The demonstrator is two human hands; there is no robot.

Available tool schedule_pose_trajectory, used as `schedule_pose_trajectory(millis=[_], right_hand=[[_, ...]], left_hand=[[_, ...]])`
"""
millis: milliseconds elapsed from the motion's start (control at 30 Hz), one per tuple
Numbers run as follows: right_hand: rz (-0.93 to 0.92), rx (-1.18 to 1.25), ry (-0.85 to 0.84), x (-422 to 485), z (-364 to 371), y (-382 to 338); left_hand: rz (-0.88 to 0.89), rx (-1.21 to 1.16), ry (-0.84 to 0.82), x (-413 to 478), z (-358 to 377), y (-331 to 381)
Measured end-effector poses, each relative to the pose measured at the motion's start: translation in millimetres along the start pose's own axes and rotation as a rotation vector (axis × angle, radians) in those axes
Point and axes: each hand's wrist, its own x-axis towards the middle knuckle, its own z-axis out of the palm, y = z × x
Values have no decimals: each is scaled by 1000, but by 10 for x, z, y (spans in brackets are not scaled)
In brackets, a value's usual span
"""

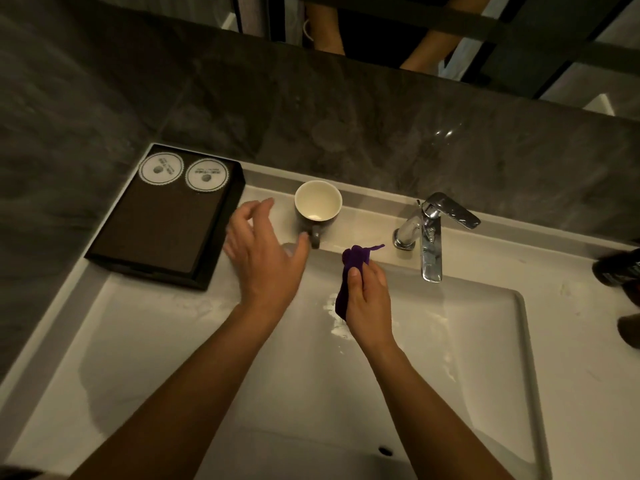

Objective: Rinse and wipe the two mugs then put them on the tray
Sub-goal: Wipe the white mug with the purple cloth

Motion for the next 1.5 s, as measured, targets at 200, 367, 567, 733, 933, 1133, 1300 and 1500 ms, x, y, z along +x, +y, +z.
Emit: schedule_pose_trajectory(millis=[200,367,567,733,933,1133,1300,1500], right_hand=[[62,31,-70,-246,60,-55],[6,34,-117,-396,107,-124],[-27,81,-176,-446,60,-302],[-186,119,-139,-426,18,-573],[-479,-187,-239,-461,21,-673],[-336,-230,-307,-452,-44,-641],[-29,99,-293,-342,-185,-758],[135,304,-133,-380,-320,-811]], left_hand=[[-329,154,-345,307,-164,-434],[-344,73,-358,270,-189,-469],[-604,-505,-286,59,-437,-654],[-690,-836,-379,-264,-640,-579],[-570,-906,-484,-511,-740,-414],[-327,-707,-547,-619,-779,-348],[-257,-671,-546,-734,-742,-266],[-381,-992,-482,-822,-686,-278]])
